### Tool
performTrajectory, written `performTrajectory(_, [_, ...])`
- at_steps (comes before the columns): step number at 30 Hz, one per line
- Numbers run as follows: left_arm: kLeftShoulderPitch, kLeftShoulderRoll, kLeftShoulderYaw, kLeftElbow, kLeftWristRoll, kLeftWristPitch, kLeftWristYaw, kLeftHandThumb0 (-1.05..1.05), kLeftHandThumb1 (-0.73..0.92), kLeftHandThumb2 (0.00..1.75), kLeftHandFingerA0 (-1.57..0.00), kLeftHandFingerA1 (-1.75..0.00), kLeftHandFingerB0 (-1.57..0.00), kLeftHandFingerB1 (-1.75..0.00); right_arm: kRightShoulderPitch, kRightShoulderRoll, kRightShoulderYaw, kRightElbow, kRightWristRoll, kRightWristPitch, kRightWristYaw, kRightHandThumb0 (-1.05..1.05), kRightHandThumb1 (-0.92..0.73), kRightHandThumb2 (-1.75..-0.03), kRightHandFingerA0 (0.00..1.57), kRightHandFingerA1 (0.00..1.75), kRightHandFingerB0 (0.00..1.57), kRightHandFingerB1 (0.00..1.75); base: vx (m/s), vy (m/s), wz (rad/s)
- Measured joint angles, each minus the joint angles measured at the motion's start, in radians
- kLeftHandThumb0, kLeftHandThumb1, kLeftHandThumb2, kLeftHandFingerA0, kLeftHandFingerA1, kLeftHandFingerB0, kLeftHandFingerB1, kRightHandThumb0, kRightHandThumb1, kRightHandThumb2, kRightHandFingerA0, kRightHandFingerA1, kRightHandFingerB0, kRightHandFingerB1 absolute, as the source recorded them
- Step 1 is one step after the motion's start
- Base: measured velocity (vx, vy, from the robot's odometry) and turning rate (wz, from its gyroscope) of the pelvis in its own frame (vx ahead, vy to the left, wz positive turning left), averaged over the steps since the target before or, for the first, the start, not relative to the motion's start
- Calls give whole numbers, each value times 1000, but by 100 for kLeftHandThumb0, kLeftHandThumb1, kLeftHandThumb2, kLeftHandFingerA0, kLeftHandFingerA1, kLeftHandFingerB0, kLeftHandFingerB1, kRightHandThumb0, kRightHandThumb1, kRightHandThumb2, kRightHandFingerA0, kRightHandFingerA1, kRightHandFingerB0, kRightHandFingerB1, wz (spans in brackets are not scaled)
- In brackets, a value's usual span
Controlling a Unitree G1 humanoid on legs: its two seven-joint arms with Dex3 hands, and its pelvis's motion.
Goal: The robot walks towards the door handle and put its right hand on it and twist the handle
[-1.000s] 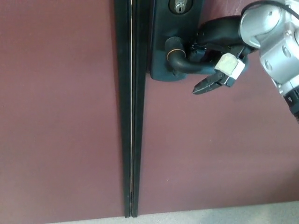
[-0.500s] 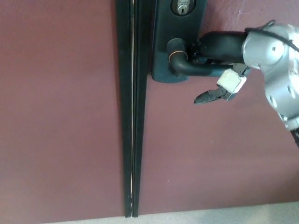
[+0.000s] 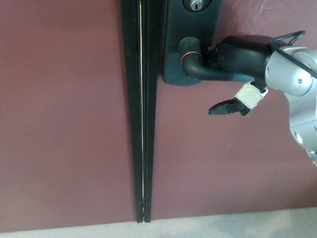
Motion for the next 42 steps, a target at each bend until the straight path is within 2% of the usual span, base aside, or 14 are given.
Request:
performTrajectory(1, [-3,0,0,0,0,0,0,-33,45,58,-76,-72,-70,-67,-15,1,0,19,6,3,12,-72,-46,-79,16,43,3,19,0,0,0])
performTrajectory(5, [-16,0,2,-2,-2,0,0,-33,45,58,-76,-72,-70,-67,-77,7,-5,100,37,15,55,-72,-46,-79,16,43,3,19,0,0,0])
performTrajectory(6, [-18,0,3,-2,-3,0,0,-31,44,57,-78,-71,-70,-66,-90,7,-6,115,44,18,64,-67,-54,-57,57,45,33,33,0,0,0])
performTrajectory(10, [-25,0,7,-2,-4,0,0,-31,44,57,-78,-71,-70,-66,-155,12,-7,199,76,25,102,-67,-54,-57,57,45,33,33,0,0,0])
performTrajectory(11, [-26,0,8,-1,-4,0,0,-31,43,56,-80,-71,-70,-66,-170,13,-7,220,84,28,111,-69,-45,-82,34,48,33,45,0,0,0])
performTrajectory(12, [-27,0,8,-1,-4,0,0,-31,43,56,-80,-71,-70,-66,-187,15,-7,246,92,27,120,-66,-52,-57,33,35,37,34,0,0,0])
performTrajectory(22, [-30,0,10,-2,-4,0,-1,-32,43,57,-77,-71,-71,-69,-354,46,-7,530,164,19,183,-69,-45,-76,26,43,16,37,0,0,0])
performTrajectory(25, [-29,0,11,-1,-4,0,-2,-32,41,54,-74,-71,-70,-67,-399,56,-3,609,176,14,196,-67,-51,-57,36,36,41,34,0,0,0])
performTrajectory(26, [-29,1,11,-1,-4,0,-4,-31,39,52,-75,-70,-70,-67,-423,63,1,656,181,9,201,-67,-45,-84,34,47,51,52,0,0,0])
performTrajectory(30, [-27,1,12,-1,-4,0,-9,-31,39,52,-75,-70,-70,-67,-490,81,9,784,195,-11,203,-67,-45,-84,34,47,51,52,0,0,0])
performTrajectory(31, [-27,1,12,-1,-4,0,-10,-31,39,51,-74,-70,-70,-66,-505,86,10,811,197,-17,203,-69,-58,-60,50,41,47,38,0,0,0])
performTrajectory(34, [-26,1,12,-1,-4,0,-12,-32,39,51,-76,-69,-70,-66,-543,96,11,891,201,-42,203,-68,-58,-59,47,40,38,35,0,0,0])
performTrajectory(36, [-25,1,13,-1,-4,0,-13,-32,39,51,-76,-69,-70,-66,-560,100,11,930,202,-56,203,-73,-52,-86,39,51,22,40,0,0,0])
performTrajectory(42, [-26,1,16,-1,-5,0,-20,-33,39,51,-76,-69,-70,-66,-617,115,44,1021,199,-85,203,-68,-57,-58,25,33,30,32,0,0,0])
